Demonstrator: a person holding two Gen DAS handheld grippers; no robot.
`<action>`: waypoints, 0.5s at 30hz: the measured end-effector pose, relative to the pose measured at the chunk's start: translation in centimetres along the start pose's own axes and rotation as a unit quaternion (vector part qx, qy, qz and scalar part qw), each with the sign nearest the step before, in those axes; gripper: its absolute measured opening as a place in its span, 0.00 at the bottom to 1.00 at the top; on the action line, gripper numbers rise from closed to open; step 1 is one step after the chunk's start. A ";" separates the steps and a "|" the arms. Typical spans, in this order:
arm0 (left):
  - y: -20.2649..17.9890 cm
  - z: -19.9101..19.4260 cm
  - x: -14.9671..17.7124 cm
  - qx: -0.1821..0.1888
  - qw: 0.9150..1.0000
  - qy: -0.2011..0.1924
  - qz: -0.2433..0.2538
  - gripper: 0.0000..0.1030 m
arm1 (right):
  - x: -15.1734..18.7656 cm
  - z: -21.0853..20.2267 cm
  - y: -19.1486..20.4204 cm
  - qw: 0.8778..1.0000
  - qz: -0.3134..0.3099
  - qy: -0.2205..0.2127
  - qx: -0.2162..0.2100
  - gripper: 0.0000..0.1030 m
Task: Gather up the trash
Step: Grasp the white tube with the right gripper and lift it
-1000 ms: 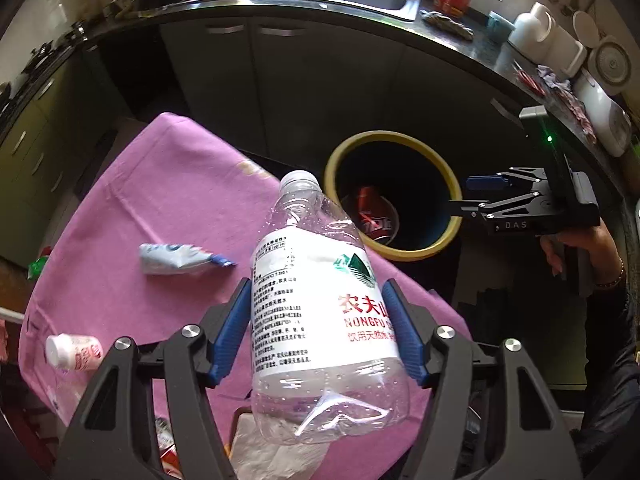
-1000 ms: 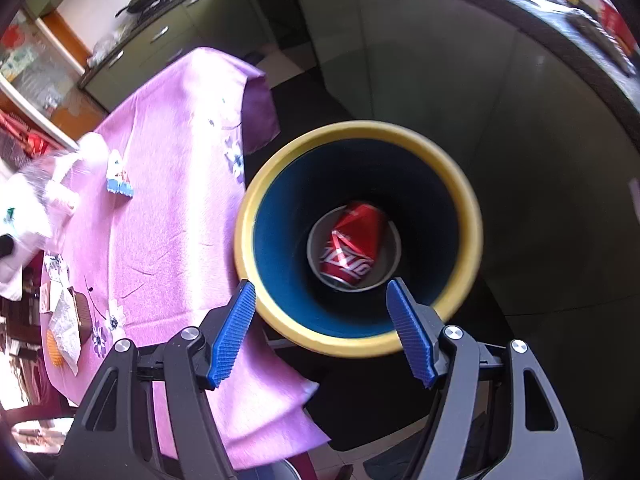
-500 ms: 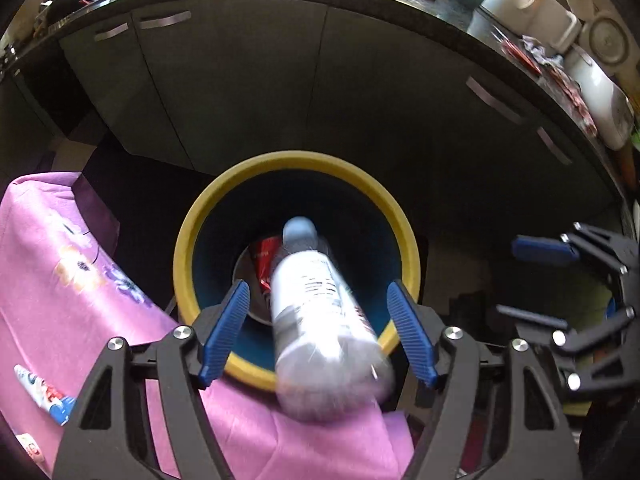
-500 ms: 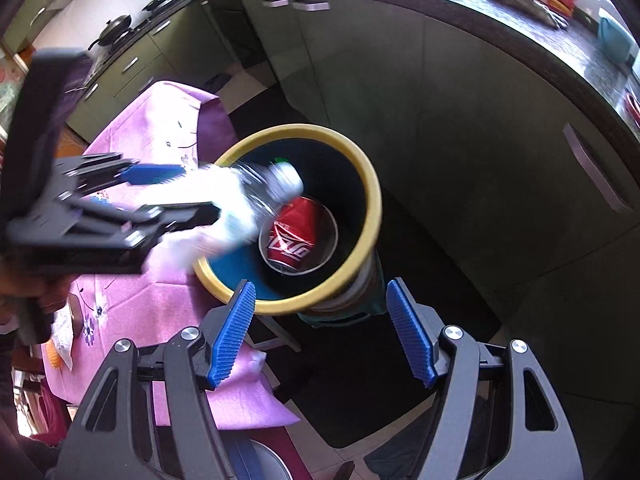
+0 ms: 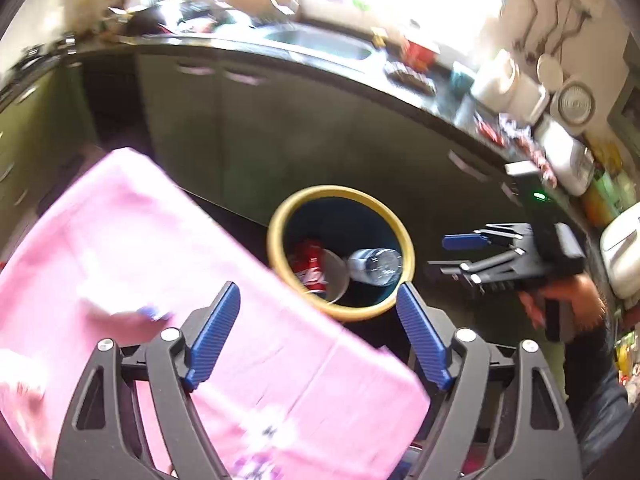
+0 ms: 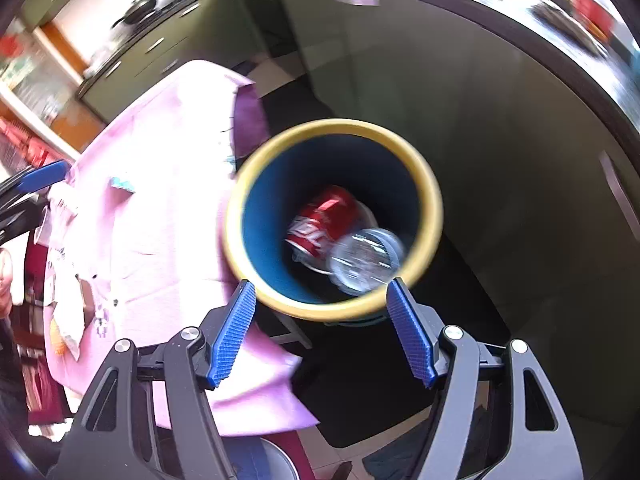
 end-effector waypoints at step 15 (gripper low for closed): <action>14.3 -14.0 17.7 -0.129 0.971 -0.124 -0.160 0.83 | -10.2 8.6 23.2 0.970 -0.228 0.034 -0.077 0.66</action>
Point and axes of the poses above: each gripper's, at about its wrist camera, not at the fingertips, and z roughly the way its jaws point, y to its left, x to its underside, the point moved 4 cm from there along z, roughly the way its jaws point, and after that the axes turned 5 degrees about y, right-handed, at the moved point
